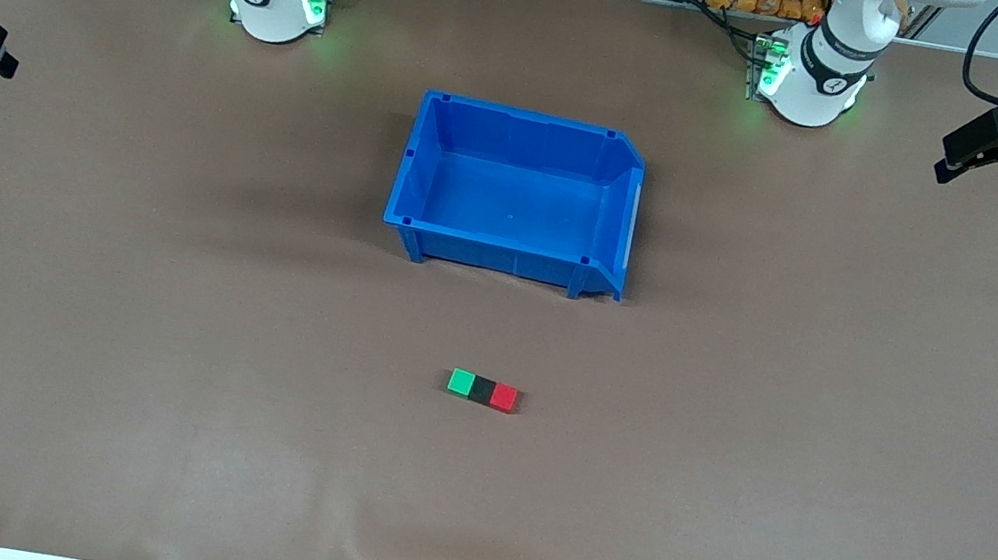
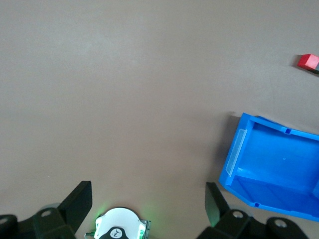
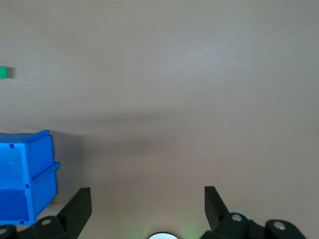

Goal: Attach green and red cubes to black cube

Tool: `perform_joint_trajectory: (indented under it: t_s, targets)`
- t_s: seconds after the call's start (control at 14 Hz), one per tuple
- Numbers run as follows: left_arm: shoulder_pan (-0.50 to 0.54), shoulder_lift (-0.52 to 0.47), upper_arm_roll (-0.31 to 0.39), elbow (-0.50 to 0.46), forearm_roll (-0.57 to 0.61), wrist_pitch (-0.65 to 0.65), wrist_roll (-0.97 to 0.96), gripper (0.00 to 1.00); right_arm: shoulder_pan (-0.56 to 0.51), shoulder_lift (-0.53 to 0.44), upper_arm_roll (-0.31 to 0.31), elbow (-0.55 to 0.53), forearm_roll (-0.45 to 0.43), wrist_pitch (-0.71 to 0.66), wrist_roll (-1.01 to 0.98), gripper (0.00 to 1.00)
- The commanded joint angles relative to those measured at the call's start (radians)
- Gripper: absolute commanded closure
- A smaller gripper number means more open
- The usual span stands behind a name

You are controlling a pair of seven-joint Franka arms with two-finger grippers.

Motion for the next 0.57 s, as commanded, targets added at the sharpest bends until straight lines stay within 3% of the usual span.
perform_joint_trajectory:
  t_s: [0.0,0.5]
  targets:
    - [-0.002,-0.014,-0.011,-0.017,0.021,-0.013,0.036,0.0,-0.012,-0.016,0.015,-0.028,-0.015,0.005,0.025,0.0]
    - [0.016,0.015,0.004,0.026,0.02,-0.013,0.075,0.0,-0.015,0.017,0.017,-0.005,0.002,0.005,0.025,0.0]
